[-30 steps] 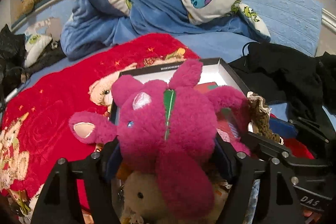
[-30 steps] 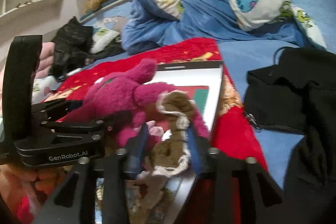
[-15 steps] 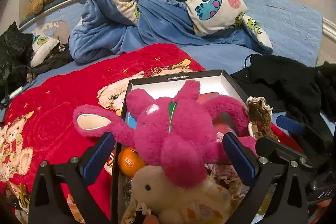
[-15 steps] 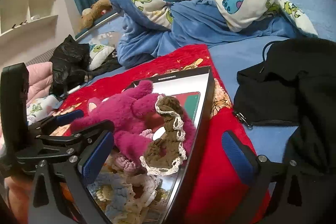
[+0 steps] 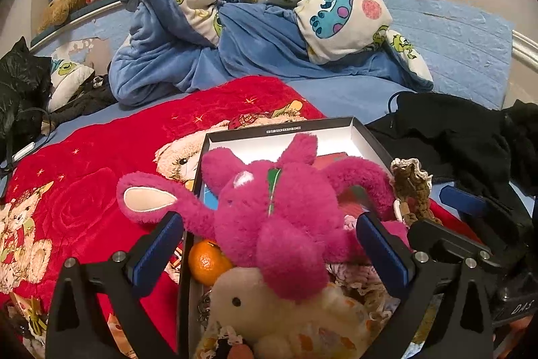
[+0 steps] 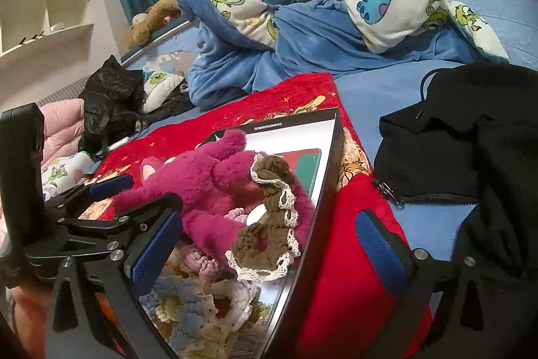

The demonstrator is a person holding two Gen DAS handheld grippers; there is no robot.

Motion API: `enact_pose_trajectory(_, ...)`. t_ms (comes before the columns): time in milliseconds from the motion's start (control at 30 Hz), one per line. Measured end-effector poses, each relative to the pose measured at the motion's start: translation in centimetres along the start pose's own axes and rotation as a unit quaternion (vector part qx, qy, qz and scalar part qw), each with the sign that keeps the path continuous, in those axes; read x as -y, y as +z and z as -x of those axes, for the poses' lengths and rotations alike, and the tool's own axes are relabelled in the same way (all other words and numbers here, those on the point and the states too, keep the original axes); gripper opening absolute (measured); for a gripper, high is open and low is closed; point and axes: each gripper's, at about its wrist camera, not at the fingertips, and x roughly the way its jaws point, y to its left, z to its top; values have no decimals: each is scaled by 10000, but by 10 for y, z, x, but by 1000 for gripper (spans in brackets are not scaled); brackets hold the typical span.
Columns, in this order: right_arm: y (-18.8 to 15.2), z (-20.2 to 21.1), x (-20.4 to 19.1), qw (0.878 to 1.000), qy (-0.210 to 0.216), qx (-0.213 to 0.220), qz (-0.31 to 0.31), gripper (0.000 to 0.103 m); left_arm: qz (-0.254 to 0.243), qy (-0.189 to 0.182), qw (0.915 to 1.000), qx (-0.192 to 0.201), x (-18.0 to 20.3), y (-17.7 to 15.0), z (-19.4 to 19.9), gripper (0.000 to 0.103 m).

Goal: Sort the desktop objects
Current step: 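Withdraw both grippers from the box back toward the snacks on the blanket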

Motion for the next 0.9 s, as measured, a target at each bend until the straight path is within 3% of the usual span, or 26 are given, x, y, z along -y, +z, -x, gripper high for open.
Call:
enact_pose_trajectory(267,1,14,-4,9990,226,369,109,103,-59,-268,9992,283,-7,-3,30,103)
enact_pose_trajectory(433,-1,34,-11,9962,18,853,190,103,-192,-154,9987,451,-25,-2,68,103)
enact_pose_trajectory(600,-7,66,-7,9902,29,1329,-425,103,30,-172,9978,636,-53,0,106,103)
enact_pose_trajectory(700,-14,79,-15,9871,-9,1518,-517,103,41,15,9978,661,-70,-7,131,103)
enact_pose_trajectory(900,-29,88,-45,9883,101,1470,-389,103,224,448,9953,834,-122,-43,197,103)
